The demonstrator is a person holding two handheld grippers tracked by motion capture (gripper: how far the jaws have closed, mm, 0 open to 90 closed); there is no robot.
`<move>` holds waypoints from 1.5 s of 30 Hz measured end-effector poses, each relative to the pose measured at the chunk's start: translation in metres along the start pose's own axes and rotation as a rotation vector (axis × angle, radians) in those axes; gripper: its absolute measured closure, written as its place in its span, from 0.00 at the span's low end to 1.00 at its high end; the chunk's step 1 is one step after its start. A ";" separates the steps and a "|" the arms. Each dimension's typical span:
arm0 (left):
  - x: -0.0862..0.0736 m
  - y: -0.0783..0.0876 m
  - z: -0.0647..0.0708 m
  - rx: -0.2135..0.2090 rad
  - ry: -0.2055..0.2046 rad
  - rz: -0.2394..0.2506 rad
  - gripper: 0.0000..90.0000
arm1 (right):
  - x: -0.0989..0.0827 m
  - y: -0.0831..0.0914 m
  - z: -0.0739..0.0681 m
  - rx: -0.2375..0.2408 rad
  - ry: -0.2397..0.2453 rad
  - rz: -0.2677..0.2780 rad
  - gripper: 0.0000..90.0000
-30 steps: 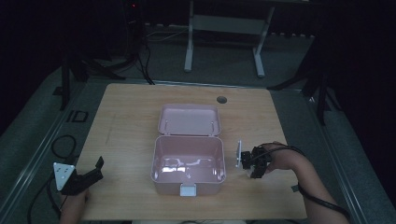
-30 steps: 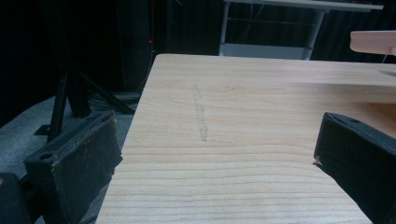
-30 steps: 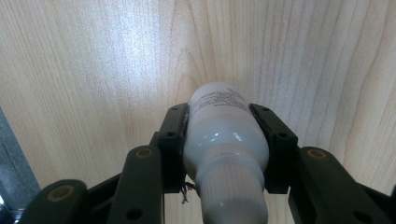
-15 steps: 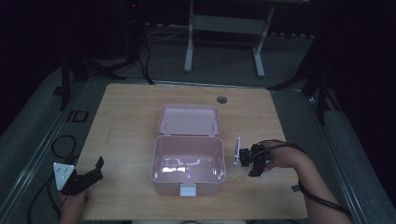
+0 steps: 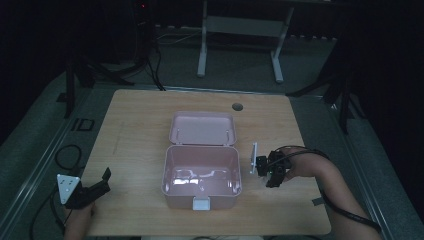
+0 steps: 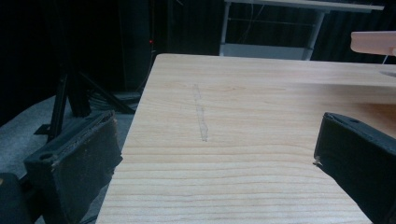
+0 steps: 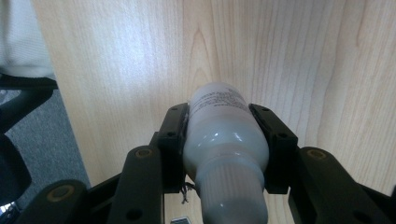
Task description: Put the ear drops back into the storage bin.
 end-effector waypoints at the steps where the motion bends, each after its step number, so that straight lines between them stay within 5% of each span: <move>1: 0.000 0.000 0.000 0.001 0.000 0.000 0.01 | 0.001 0.005 0.000 -0.002 0.002 0.005 0.66; 19: 0.000 0.000 0.000 0.001 0.004 0.002 0.01 | 0.005 0.058 -0.001 -0.046 0.008 -0.014 0.66; 32: 0.000 0.000 0.000 0.001 0.004 0.001 0.01 | 0.022 0.077 0.000 -0.043 0.006 -0.024 0.66; 45: 0.000 0.000 0.000 -0.001 0.004 0.003 0.01 | 0.048 0.087 -0.001 -0.045 0.053 -0.027 0.66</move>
Point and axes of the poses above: each handheld gripper's, and its own axes: y roughly backward along the jaws, x roughly out of its top, z roughly to its right, the point moved 1 cm from there along -y, roughly forward along the jaws, and after that the axes turned 2 degrees about -z, right-handed, at the moved point
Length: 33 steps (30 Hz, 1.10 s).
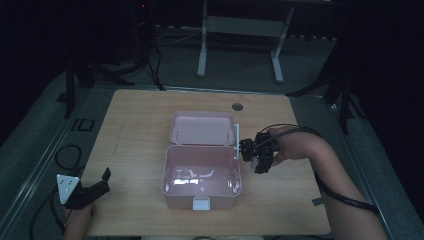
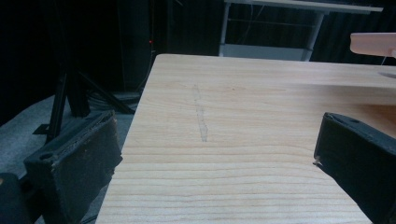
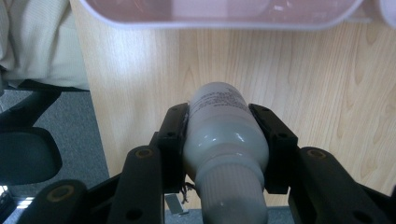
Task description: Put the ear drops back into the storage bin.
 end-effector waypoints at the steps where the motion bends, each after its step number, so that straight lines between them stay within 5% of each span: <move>1: 0.000 0.000 0.000 0.000 0.000 0.000 0.01 | 0.002 0.001 0.000 0.000 0.004 0.000 0.66; 21: 0.000 0.000 0.000 -0.003 0.004 0.002 0.01 | 0.055 0.004 -0.007 0.004 0.119 0.018 0.66; 33: 0.000 0.000 0.000 -0.005 0.004 0.003 0.01 | 0.079 -0.013 -0.012 0.028 0.171 -0.004 0.66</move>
Point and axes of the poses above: each handheld gripper's, and its own axes: y roughly backward along the jaws, x roughly out of its top, z roughly to its right, the point moved 1 cm from there along -y, roughly forward along the jaws, and after that the axes turned 2 degrees about -z, right-handed, at the moved point
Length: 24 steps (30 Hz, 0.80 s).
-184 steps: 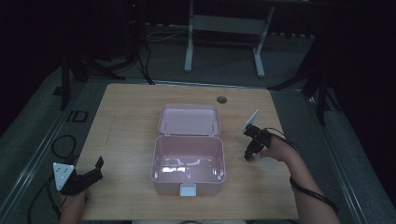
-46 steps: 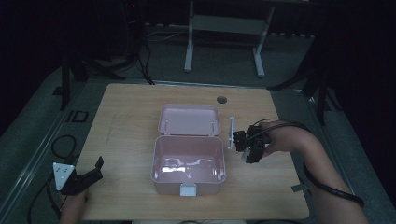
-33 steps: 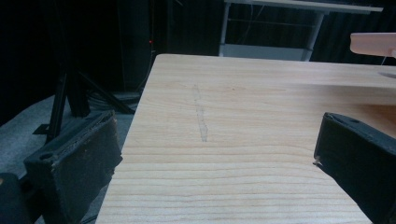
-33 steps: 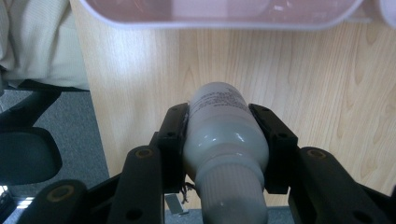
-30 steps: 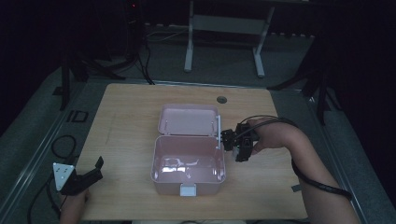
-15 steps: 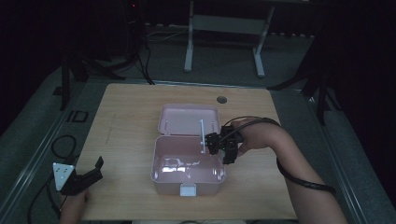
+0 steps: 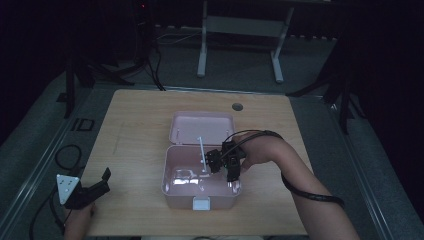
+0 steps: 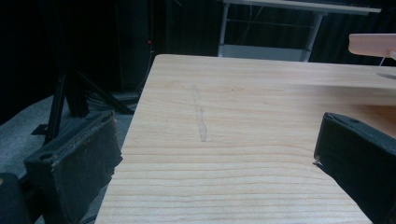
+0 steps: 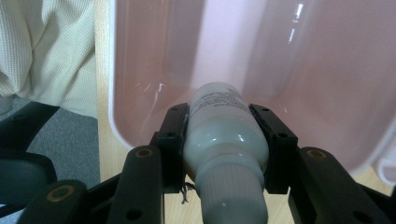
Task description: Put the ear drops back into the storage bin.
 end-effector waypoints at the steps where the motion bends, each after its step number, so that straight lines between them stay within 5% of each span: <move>1: 0.000 0.000 0.000 0.000 0.001 0.000 0.01 | 0.001 -0.003 0.000 0.000 0.004 -0.003 0.66; 24: 0.000 0.000 0.000 0.000 -0.001 -0.002 0.01 | 0.015 -0.056 0.005 0.007 0.080 0.011 0.66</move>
Point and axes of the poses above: each handheld gripper's, and its own axes: y roughly backward along the jaws, x roughly out of its top, z roughly to its right, the point moved 1 cm from there along -y, roughly forward along the jaws, and after that the axes turned 2 degrees about -z, right-handed, at the moved point
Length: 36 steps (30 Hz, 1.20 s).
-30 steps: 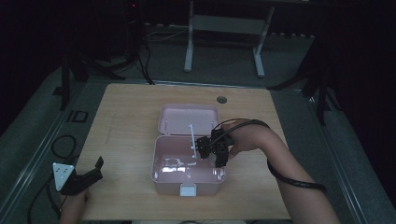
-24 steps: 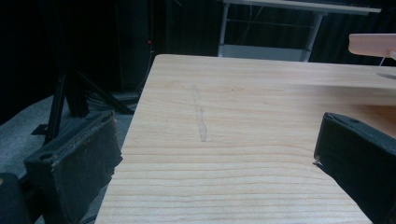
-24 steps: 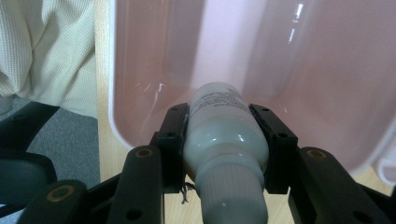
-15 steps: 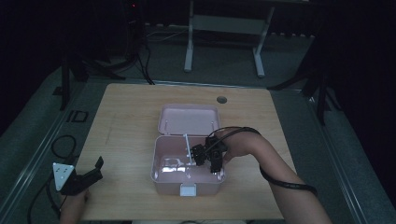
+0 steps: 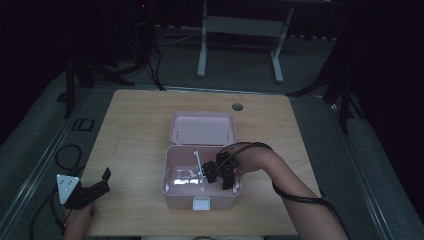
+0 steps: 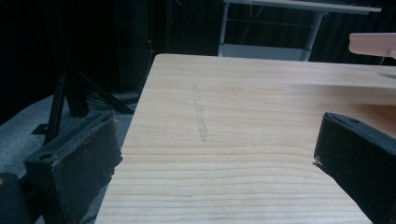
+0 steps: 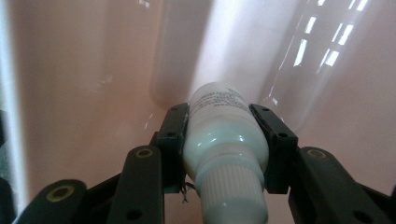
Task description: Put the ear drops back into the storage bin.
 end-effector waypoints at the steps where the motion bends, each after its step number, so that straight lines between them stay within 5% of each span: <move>1: 0.000 0.000 0.000 0.000 0.001 0.000 0.01 | 0.001 -0.002 0.001 0.000 0.002 -0.003 0.66; 18: 0.000 0.000 0.000 0.000 -0.002 -0.001 0.01 | 0.010 -0.033 0.006 0.032 0.015 -0.044 0.66; 36: 0.000 0.000 0.001 0.003 -0.011 -0.006 0.01 | 0.011 -0.043 0.007 0.026 0.005 -0.076 0.64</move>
Point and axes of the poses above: each handheld gripper's, and its own axes: y roughly backward along the jaws, x roughly out of its top, z roughly to its right, the point moved 1 cm from there along -y, roughly forward along the jaws, and after that the axes turned 2 degrees about -z, right-handed, at the moved point
